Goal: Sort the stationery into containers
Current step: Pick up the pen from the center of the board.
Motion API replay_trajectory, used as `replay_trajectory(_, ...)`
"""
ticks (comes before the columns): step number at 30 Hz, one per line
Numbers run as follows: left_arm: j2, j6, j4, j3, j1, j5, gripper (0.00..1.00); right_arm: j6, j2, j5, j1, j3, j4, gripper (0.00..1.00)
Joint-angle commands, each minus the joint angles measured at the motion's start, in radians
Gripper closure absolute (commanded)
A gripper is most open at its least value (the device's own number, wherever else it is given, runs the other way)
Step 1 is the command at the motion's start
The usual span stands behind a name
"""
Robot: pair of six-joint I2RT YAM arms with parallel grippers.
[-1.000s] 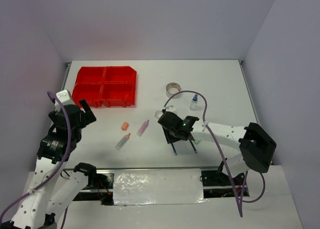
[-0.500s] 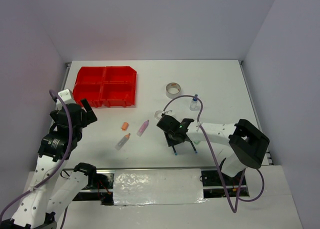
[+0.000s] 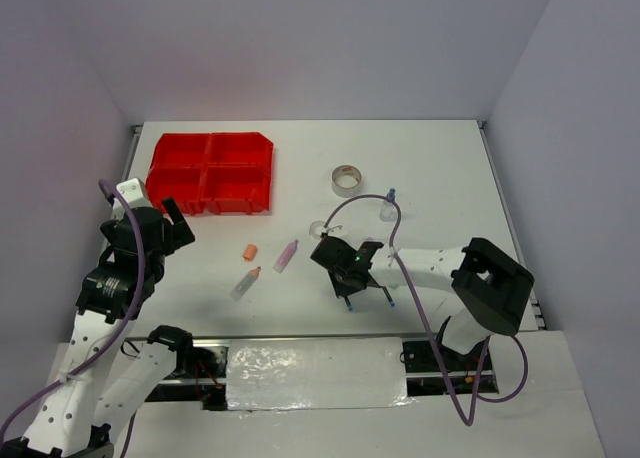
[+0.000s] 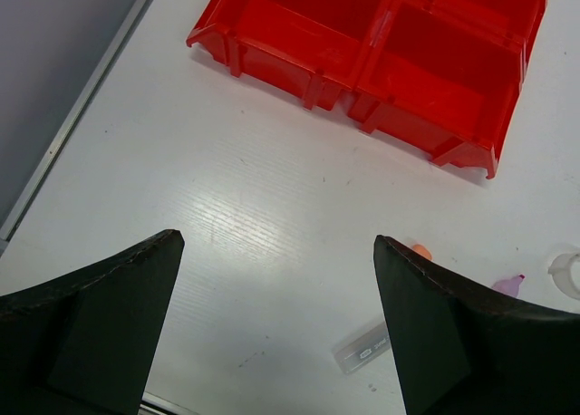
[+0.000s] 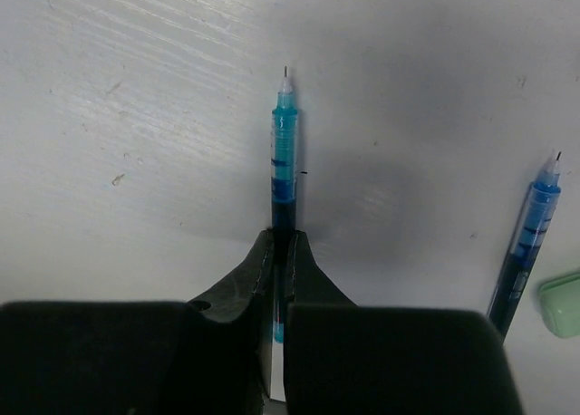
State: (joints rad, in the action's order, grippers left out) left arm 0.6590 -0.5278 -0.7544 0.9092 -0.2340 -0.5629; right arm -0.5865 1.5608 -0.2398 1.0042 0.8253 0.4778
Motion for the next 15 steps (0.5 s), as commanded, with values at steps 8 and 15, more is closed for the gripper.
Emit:
replay_trajectory(8,0.025,-0.069,0.053,0.019,0.004,0.109,0.01,-0.058,-0.265,-0.099,0.050,0.057,0.156,0.99)
replay_trajectory(15,0.291,-0.412,0.157,0.014,-0.205,0.247,0.01,-0.067,-0.560,-0.216,0.036,0.080,0.333,0.99)
